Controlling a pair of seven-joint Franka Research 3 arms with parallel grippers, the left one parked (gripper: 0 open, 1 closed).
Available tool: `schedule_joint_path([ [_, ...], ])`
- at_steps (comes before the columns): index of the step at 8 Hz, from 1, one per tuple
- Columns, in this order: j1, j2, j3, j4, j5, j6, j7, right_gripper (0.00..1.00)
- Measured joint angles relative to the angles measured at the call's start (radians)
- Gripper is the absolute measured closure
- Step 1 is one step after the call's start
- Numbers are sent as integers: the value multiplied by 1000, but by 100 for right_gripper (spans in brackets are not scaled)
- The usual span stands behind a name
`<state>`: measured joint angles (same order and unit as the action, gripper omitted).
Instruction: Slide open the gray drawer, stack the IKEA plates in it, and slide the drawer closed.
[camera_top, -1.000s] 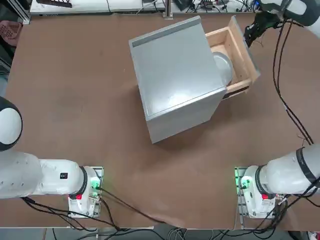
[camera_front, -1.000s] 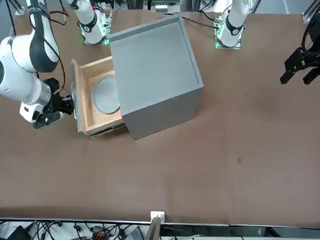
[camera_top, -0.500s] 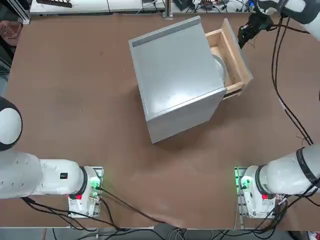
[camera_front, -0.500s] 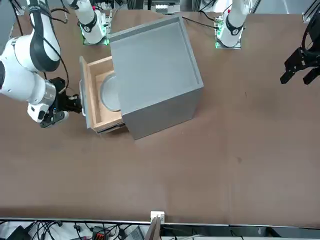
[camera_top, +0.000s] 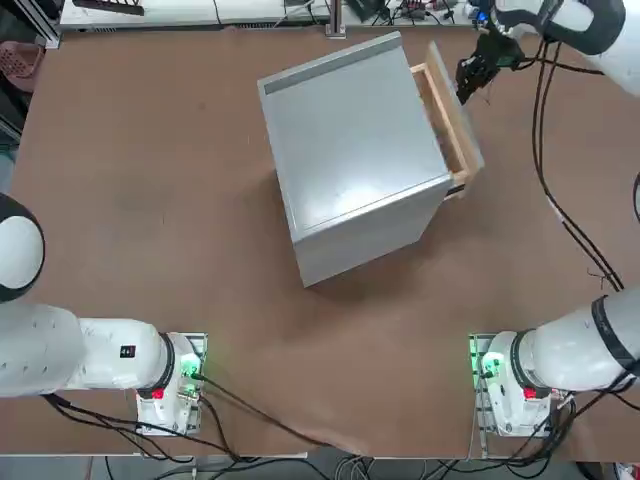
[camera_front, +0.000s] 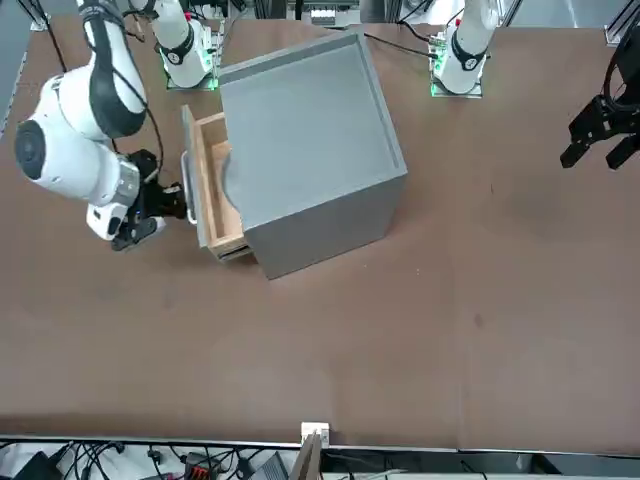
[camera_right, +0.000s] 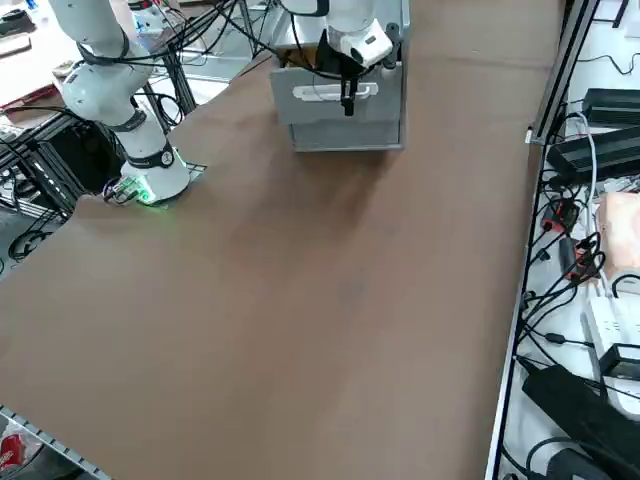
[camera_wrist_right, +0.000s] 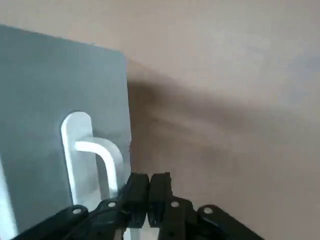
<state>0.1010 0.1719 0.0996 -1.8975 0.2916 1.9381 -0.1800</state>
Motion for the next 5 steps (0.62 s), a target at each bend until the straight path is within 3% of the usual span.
schedule_joint_path([
  [5,7,0,105,-6,0,14,149,98],
])
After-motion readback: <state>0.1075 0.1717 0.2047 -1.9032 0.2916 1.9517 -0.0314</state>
